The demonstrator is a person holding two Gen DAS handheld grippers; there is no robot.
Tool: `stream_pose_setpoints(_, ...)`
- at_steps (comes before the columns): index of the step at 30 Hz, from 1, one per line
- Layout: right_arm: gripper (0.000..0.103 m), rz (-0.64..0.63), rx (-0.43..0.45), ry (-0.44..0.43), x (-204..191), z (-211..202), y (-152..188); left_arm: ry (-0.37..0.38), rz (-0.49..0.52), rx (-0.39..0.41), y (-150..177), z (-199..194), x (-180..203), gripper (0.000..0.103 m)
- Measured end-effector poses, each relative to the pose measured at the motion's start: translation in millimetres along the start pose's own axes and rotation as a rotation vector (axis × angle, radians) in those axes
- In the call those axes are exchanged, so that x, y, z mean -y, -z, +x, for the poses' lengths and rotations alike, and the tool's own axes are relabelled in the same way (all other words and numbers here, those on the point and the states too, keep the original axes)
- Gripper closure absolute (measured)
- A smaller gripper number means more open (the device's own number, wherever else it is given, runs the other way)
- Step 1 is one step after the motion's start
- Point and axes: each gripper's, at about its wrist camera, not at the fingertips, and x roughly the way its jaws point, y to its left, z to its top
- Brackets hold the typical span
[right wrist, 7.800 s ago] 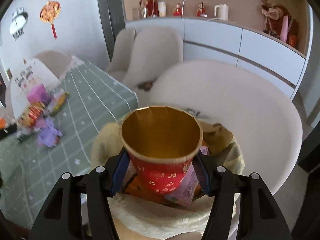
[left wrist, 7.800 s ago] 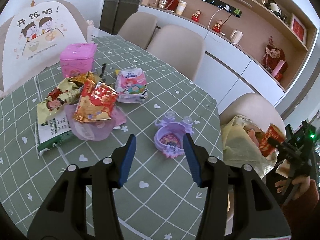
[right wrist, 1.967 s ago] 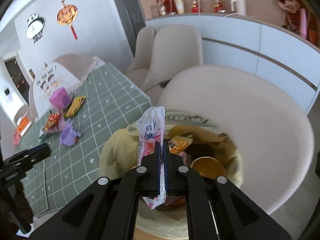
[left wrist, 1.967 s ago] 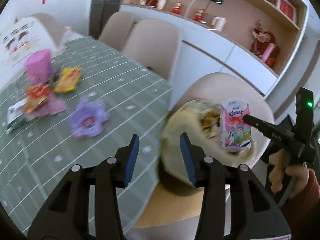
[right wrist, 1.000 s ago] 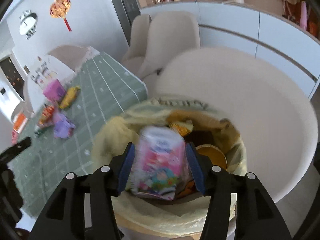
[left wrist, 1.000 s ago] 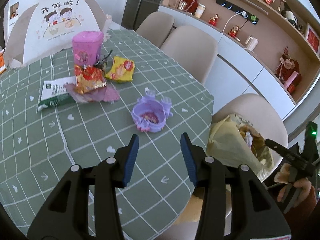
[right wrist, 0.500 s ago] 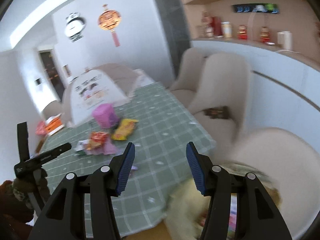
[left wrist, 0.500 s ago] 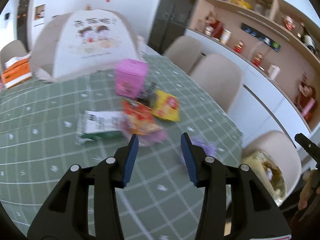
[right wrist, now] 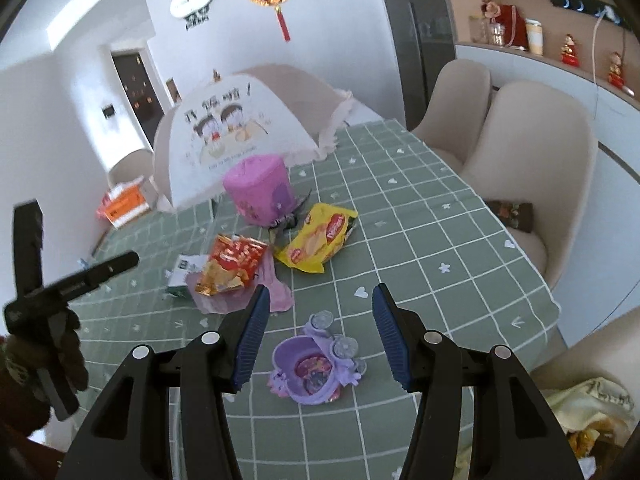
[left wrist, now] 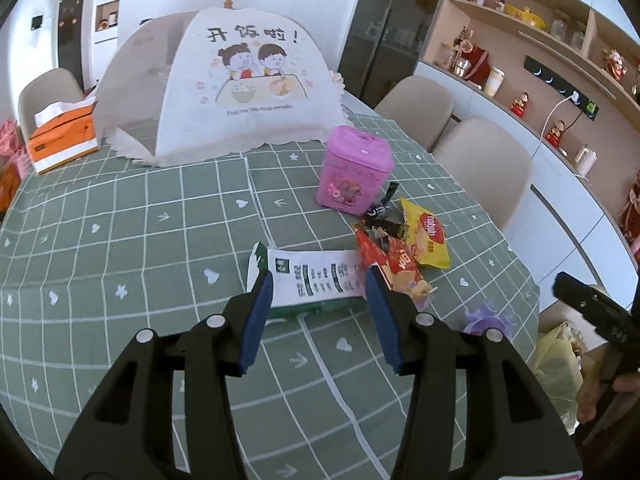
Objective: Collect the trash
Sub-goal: 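Move both grippers back over the remaining snacks on the table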
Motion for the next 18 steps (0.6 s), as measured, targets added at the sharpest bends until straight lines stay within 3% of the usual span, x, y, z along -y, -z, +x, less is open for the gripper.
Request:
stream_pose_setpoints(4, 0.052, -0.005, -0.032, 0.046, -1.7, 21.4, -1.7, 0.035, 0.035, -0.029, -5.6, 20.2, -2.4, 0.057)
stream_pose_setpoints(9, 0.052, 0.031, -0.092, 0.081, 4.4, 41.6, 0.5, 0.132, 0.204, -0.029, -25.2, 49.1, -3.6, 0.057)
stream_pose_setpoints(12, 0.052, 0.047, -0.127, 0.102, 6.9, 51.5, 4.0, 0.123, 0.283, -0.028, -40.2, 74.4, -10.0, 0.057)
stream_pose_setpoints(14, 0.052, 0.057, -0.151, 0.119, 8.2, 59.1, 7.1, 0.132, 0.257, -0.06, -48.2, 95.1, -19.9, 0.057)
stream_pose_setpoints(18, 0.052, 0.102, -0.188, 0.125, 12.7, 70.3, 12.3, 0.213, 0.169, -0.215, -46.7, 131.5, -36.8, 0.057)
